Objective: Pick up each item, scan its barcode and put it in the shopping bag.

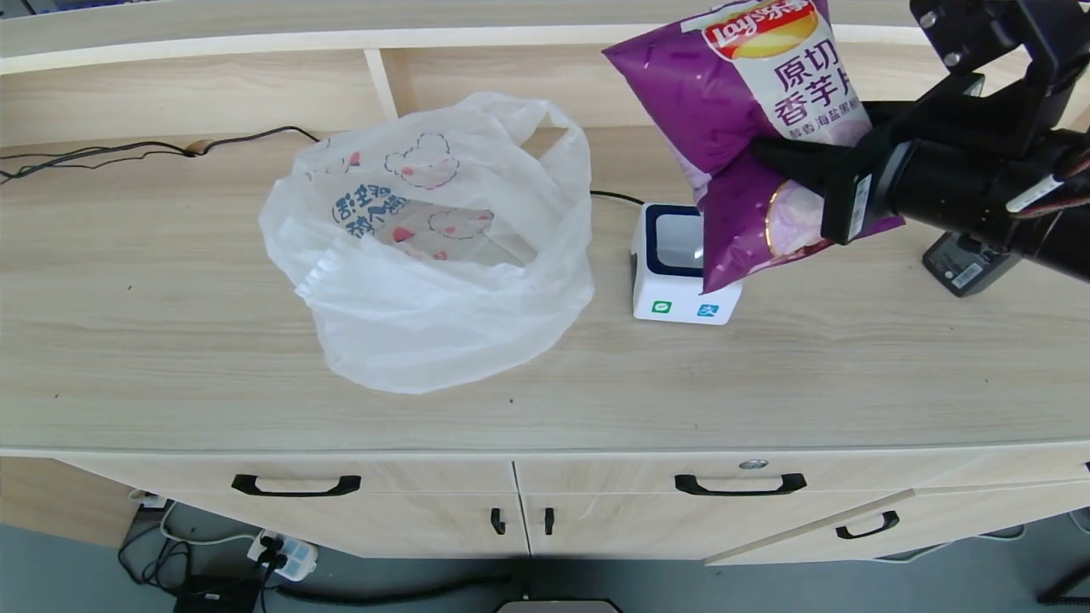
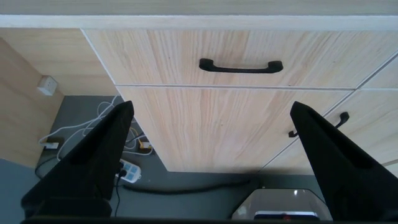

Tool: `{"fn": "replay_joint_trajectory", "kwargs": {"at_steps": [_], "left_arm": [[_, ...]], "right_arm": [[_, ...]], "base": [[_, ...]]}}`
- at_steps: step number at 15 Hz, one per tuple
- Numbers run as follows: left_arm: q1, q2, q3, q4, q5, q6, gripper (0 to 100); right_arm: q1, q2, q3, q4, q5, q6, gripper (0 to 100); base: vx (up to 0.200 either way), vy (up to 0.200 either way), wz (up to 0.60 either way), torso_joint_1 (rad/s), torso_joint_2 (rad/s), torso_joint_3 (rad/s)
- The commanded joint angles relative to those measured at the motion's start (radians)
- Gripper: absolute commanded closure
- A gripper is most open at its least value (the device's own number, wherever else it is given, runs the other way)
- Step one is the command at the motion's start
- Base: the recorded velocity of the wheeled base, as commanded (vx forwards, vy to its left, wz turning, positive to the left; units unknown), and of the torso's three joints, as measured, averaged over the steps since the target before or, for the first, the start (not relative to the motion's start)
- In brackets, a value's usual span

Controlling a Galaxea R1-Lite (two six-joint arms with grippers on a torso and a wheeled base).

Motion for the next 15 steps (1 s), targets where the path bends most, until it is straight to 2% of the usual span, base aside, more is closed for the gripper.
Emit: {"fn": "replay_joint_trajectory", "kwargs": {"at_steps": [1,15], "left_arm": [[0.000,0.002,0.000,0.000,0.000,-0.002,0],[0.000,0.002,0.000,0.000,0.000,-0.004,0]], "right_arm": [[0.001,0.016,0.014,0.000,0.002,-0.006,100],[0.013,0.076,-0.013,-0.009,0.003,0.011,100]], "base": [[0.000,0.000,0.00,0.000,0.00,0.000],[0.000,0.000,0.00,0.000,0.00,0.000]]}}
